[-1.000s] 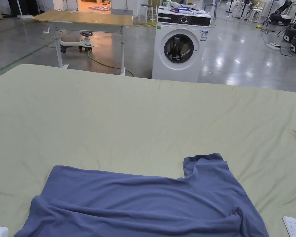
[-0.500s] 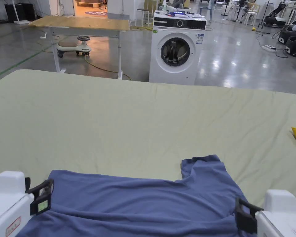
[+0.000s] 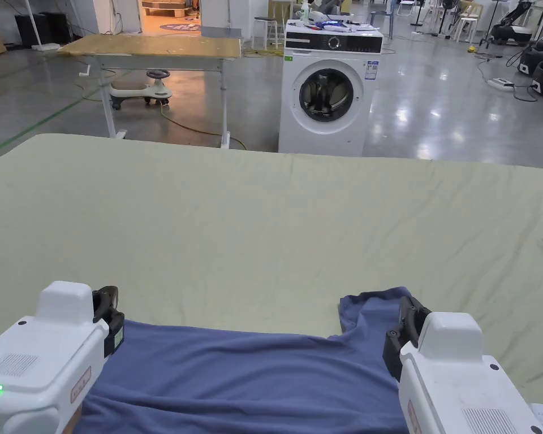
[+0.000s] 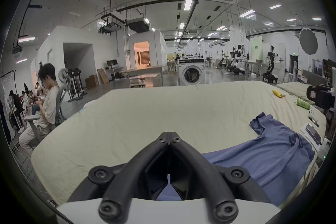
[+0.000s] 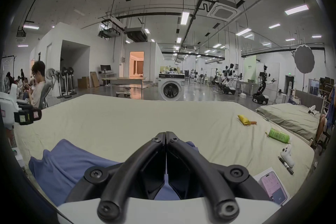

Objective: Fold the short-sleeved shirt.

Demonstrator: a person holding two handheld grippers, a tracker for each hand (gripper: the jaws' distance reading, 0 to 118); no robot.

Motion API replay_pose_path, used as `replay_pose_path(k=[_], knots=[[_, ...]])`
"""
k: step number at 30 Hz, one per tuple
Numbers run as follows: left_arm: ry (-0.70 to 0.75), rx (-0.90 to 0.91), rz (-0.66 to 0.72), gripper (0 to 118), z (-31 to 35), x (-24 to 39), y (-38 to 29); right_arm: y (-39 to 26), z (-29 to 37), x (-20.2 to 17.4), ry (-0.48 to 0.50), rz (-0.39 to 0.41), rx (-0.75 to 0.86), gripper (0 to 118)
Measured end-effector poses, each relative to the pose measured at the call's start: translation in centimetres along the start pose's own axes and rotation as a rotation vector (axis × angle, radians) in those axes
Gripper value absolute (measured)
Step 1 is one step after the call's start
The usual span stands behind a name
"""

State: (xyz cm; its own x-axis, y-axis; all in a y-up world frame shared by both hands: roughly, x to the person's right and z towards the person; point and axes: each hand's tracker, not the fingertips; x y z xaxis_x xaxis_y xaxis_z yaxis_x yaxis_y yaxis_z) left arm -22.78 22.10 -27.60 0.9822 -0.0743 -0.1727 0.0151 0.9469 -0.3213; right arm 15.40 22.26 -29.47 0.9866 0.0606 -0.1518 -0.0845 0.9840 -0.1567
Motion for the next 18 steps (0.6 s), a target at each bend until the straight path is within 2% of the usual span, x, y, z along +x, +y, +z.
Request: replay_pose_path(k=[8, 15, 16, 17, 18], knots=[[-0.048, -0.311, 0.067, 0, -10.9, -4.9, 1.4, -0.2, -1.6, -0.1, 0.018, -0.006, -0.042, 0], [-0.098, -0.627, 0.102, 2, -18.3, -7.3, 1.6, -1.7, -2.6, 1.2, -0.008, 0.000, -0.108, 0], [-0.107, -0.678, 0.109, 10, -19.1, -7.5, 1.5, -2.0, -2.7, 1.4, -0.014, 0.001, -0.117, 0], [-0.096, -0.727, 0.116, 28, -19.9, -7.6, 1.2, -2.3, -2.8, 1.6, -0.019, 0.005, -0.129, 0], [-0.098, -0.766, 0.121, 41, -20.2, -7.6, 0.9, -2.5, -2.9, 1.8, -0.024, 0.006, -0.140, 0]])
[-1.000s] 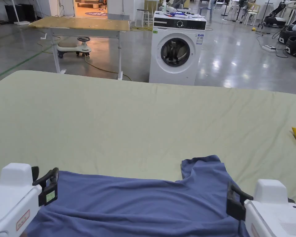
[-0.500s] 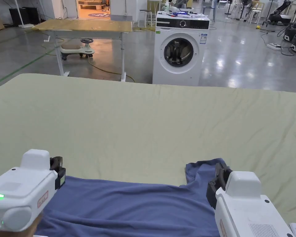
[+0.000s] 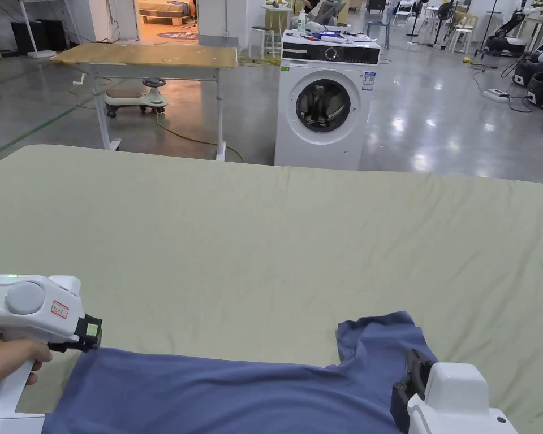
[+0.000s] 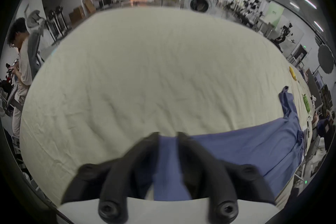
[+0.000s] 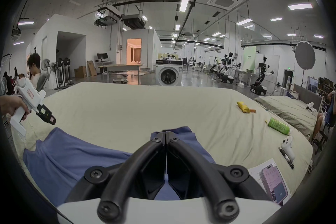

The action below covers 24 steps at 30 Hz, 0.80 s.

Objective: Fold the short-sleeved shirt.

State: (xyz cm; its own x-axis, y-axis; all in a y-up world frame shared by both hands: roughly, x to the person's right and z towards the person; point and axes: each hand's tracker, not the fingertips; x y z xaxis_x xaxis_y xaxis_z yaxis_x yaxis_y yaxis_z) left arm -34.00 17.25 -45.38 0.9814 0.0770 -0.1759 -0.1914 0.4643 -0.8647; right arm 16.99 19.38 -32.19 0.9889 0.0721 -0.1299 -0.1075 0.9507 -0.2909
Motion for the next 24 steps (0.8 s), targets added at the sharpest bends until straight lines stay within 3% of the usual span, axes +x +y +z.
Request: replay_pose_path(k=[1, 7, 10, 12, 15, 24], knots=[[0.001, -0.019, 0.001, 48, -0.4, 0.0, 0.0, -0.2, -0.1, 0.2, -0.004, -0.001, -0.009, 0], [0.059, -0.064, -0.010, 48, -3.0, 0.6, -0.1, -1.6, -0.8, 0.9, -0.024, -0.008, -0.064, 0], [0.081, -0.057, -0.029, 31, -3.6, 1.8, -1.0, -2.1, -1.1, 1.0, -0.029, -0.009, -0.087, 0], [0.115, -0.031, -0.113, 23, -3.7, 3.1, -1.6, -2.4, -1.4, 1.1, -0.031, -0.012, -0.103, 0], [0.081, -0.023, -0.131, 2, -3.5, 3.4, -2.0, -2.5, -2.0, 1.3, -0.030, -0.018, -0.124, 0], [-0.035, 0.179, -0.026, 0, 1.5, 0.8, -3.8, 0.1, -7.6, 5.8, -0.052, -0.024, -0.222, 0]])
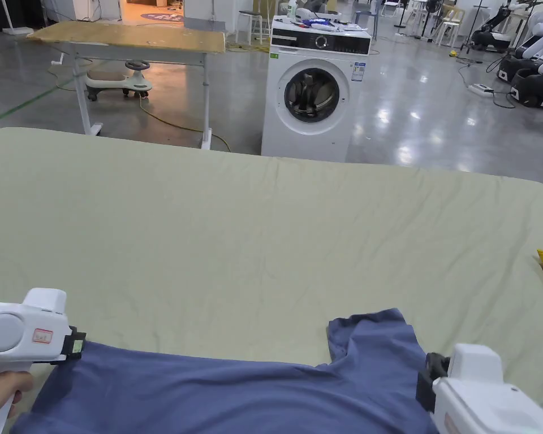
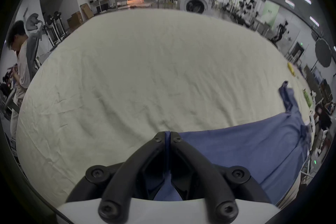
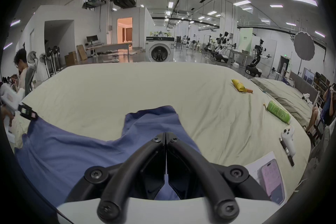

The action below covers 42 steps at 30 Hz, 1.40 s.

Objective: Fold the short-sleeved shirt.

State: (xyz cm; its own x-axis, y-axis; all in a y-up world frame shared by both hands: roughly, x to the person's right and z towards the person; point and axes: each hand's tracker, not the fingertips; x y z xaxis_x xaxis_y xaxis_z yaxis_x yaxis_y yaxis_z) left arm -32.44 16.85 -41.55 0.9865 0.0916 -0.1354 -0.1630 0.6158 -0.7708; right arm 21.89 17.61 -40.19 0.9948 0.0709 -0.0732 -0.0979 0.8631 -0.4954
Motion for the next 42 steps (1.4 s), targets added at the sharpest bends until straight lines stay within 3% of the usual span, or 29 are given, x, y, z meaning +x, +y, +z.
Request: replay_pose_path(k=[2, 4, 6, 8, 11, 13, 17, 20, 24, 25, 26, 27, 29, 32, 36, 42], knots=[[-0.015, 0.041, -0.003, 0, 1.7, -0.1, -0.5, 1.4, -2.3, 1.5, 0.011, 0.000, -0.067, 1], [-0.030, 0.097, -0.010, 0, 3.3, 0.1, -1.1, 2.8, -5.1, 2.7, 0.017, 0.011, -0.149, 11], [-0.023, 0.133, -0.021, 0, 4.7, 0.2, -1.7, 3.6, -7.7, 3.6, 0.048, 0.030, -0.263, 48], [-0.025, 0.157, -0.023, 0, 5.5, 0.6, -2.2, 3.9, -10.2, 4.1, 0.069, 0.024, -0.348, 71], [-0.035, 0.179, -0.013, 0, 6.5, 0.6, -2.7, 3.6, -13.6, 4.7, 0.068, 0.047, -0.430, 71], [-0.028, 0.186, -0.016, 0, 6.6, 1.1, -3.0, 3.2, -15.5, 4.9, 0.046, 0.060, -0.461, 71], [-0.015, 0.182, -0.014, 0, 6.5, 1.2, -3.6, 1.7, -18.2, 5.6, 0.056, 0.004, -0.541, 70], [-0.008, 0.176, -0.007, 0, 6.2, 1.1, -4.0, 1.4, -17.8, 5.0, 0.039, 0.015, -0.507, 65], [0.005, 0.164, -0.009, 0, 5.9, 1.0, -4.5, 1.4, -17.2, 3.3, 0.033, 0.072, -0.492, 36], [0.008, 0.161, -0.011, 0, 5.8, 1.0, -4.6, 1.5, -17.1, 3.1, 0.023, 0.081, -0.493, 24], [0.013, 0.159, -0.014, 0, 5.8, 1.0, -4.7, 1.6, -17.1, 2.7, -0.010, 0.127, -0.488, 4], [0.017, 0.160, -0.016, 0, 5.8, 1.1, -4.8, 1.6, -17.1, 2.6, 0.026, 0.132, -0.482, 1], [0.022, 0.162, -0.024, 0, 5.8, 1.2, -5.1, 1.6, -16.6, 2.8, 0.023, 0.136, -0.479, 0], [0.025, 0.174, -0.026, 0, 6.3, 1.1, -5.4, 2.0, -14.8, 4.0, 0.057, 0.043, -0.407, 0], [0.008, 0.202, -0.016, 0, 7.3, 0.6, -5.4, 3.1, -10.2, 5.7, 0.095, -0.014, -0.304, 0], [-0.014, 0.255, -0.005, 0, 9.6, -0.5, -5.6, 3.5, -2.7, 7.1, 0.118, 0.023, -0.214, 0]])
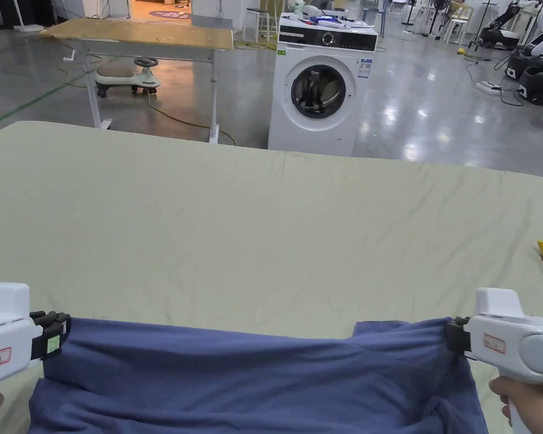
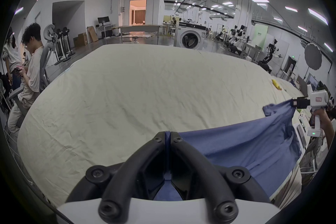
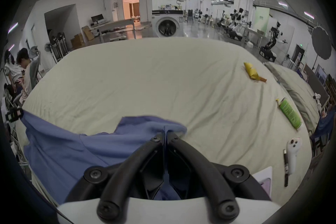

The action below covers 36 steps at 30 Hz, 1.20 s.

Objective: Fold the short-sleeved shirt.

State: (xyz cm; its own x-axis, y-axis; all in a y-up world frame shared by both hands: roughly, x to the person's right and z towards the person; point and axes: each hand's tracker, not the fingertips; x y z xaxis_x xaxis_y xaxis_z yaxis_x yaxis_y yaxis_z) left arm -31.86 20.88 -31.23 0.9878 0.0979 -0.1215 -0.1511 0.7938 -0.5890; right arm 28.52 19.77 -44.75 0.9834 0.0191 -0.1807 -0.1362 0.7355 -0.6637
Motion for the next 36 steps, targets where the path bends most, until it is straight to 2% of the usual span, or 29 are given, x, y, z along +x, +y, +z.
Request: replay_pose_path(k=[8, 15, 21, 26, 36], knots=[[-0.052, 0.053, 0.004, 0, 4.1, -1.5, -1.7, -5.0, 8.7, 0.2, 0.011, 0.005, 0.069, 0], [-0.074, 0.034, 0.007, 0, 6.9, -2.0, -5.5, -10.6, 13.1, -0.9, -0.024, 0.034, 0.001, 0], [-0.066, -0.040, 0.028, 0, 8.2, -2.4, -9.3, -14.7, 13.3, -1.7, -0.056, 0.070, -0.149, 0], [-0.036, -0.149, -0.012, 0, 7.9, -2.3, -12.7, -17.6, 11.9, -2.1, -0.094, 0.118, -0.236, 0], [0.036, -0.230, -0.075, 0, 5.3, -0.8, -15.1, -20.0, 8.7, -2.4, -0.103, 0.111, -0.268, 0]])
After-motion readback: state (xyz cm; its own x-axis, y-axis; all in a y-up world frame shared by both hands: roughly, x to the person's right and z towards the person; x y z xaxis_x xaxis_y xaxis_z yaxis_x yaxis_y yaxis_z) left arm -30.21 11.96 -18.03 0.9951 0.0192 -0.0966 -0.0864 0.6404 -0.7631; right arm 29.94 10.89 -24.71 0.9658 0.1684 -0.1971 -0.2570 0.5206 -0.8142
